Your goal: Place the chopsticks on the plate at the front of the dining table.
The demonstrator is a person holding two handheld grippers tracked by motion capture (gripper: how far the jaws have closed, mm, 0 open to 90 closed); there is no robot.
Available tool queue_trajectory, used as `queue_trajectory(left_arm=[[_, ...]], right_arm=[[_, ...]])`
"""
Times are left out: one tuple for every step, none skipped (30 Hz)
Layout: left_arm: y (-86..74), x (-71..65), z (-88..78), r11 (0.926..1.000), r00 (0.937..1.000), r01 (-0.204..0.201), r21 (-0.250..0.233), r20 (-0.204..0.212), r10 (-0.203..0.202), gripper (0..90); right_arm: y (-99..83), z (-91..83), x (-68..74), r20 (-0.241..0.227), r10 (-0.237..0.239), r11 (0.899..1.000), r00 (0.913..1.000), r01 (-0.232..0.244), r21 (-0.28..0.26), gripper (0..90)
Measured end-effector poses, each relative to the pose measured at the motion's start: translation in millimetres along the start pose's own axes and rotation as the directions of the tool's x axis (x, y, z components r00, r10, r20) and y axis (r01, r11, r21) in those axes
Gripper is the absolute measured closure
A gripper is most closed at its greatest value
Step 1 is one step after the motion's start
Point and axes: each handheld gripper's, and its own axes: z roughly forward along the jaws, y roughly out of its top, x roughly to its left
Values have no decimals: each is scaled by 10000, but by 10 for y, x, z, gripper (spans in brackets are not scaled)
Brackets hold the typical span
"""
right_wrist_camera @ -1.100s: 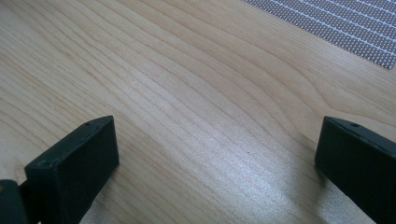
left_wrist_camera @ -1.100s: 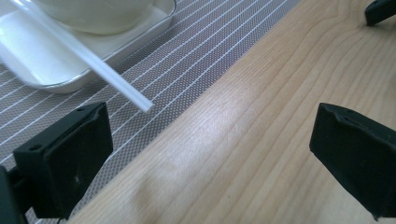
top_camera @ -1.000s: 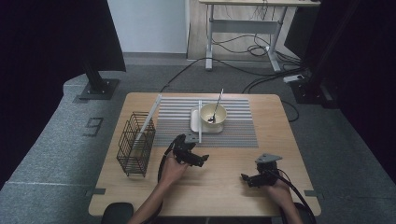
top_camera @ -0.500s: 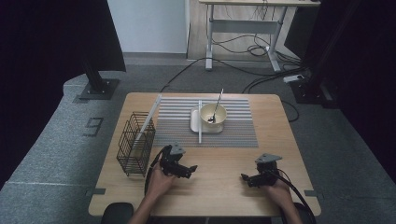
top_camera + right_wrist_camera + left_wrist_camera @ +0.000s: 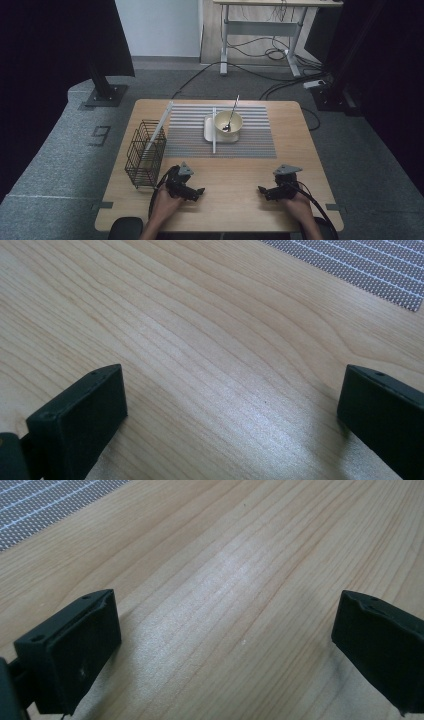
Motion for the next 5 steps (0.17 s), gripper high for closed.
queue_trajectory(left_arm=[[6,-20,11,9997,9997,-197,122,-169,199,0],[10,-29,16,9996,9995,-257,123,-158,259,0],[10,-28,16,9996,9996,-251,123,-158,253,0],[9,-26,15,9996,9996,-245,123,-142,247,0],[9,-26,15,9996,9996,-245,123,-142,247,0]], right_arm=[[0,0,0,-2,-2,10000,10000,2,-1,0],[-1,0,0,-1,3,10000,10000,-3,0,0],[-2,-1,0,-5,4,10000,10000,-4,7,0],[0,-1,0,-3,11,10000,10000,-11,9,0],[-1,0,-1,-3,-6,10000,10000,6,-4,0]])
